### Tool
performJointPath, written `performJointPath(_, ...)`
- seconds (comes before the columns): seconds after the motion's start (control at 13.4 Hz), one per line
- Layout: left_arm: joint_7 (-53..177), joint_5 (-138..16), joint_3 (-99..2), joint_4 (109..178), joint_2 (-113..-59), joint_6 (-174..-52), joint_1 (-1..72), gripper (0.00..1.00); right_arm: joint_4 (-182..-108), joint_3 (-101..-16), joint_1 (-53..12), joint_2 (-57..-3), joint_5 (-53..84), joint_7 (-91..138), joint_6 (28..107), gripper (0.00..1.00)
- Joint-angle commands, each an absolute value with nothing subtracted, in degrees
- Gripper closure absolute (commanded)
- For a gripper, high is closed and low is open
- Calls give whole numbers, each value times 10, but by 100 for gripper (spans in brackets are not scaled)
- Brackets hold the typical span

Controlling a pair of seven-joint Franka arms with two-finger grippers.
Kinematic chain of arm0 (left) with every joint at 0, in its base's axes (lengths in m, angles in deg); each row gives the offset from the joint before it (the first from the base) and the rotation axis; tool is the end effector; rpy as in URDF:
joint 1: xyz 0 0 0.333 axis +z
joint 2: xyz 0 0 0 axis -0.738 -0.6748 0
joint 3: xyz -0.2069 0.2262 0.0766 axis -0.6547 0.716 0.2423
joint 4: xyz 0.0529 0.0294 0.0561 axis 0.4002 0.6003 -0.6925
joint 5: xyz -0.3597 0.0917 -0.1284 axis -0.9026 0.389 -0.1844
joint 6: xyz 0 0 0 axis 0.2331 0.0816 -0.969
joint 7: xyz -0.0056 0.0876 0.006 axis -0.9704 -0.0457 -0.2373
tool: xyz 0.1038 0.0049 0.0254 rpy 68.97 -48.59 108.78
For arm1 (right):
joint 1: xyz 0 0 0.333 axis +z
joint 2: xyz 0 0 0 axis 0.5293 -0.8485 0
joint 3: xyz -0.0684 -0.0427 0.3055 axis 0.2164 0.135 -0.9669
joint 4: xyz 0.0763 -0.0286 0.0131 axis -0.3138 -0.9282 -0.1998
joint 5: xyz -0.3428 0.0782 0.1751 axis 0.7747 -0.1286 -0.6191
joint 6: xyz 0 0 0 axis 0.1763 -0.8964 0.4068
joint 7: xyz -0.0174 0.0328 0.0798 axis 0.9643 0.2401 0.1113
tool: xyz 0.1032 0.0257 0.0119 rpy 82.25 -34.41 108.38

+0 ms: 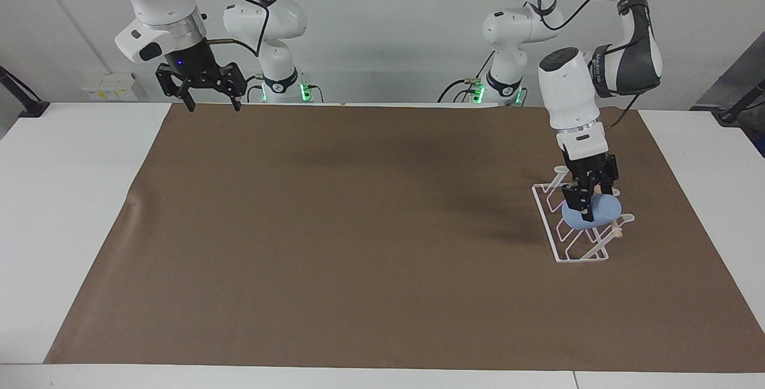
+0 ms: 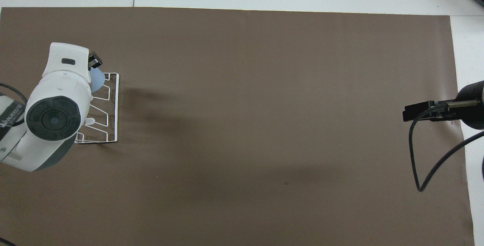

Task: Hang cup on cup holder
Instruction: 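Lower the cup onto the rack hook and open the left gripper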

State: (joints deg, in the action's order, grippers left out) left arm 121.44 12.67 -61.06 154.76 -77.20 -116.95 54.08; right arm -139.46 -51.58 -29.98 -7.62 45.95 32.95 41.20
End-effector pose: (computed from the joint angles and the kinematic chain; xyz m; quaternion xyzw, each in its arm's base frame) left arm 0.5717 -0.0935 0.4474 -0.9022 -0.2596 -0.3259 0.1118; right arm 0.5154 0.0178 0.6270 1.0000 0.0018 0.0005 0.0001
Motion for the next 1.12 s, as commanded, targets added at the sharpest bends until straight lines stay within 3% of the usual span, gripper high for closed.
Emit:
performJointPath(0.0,1228,141,-610,1576,-750,-1192,548,61,-1406,-517,-305,-63,447,336,409,0)
performJointPath(0.07,1226,141,-610,1576,-752,-1196,549,18,-1406,-517,-305,-63,447,336,409,0)
performJointPath(0.15,1225,142,-610,1575,-753,-1199,554,0,-1406,-517,-305,-63,447,336,409,0)
performJointPath(1.04,1210,84,-619,1519,-772,-1193,545,0,-1406,-517,-305,-63,447,336,409,0)
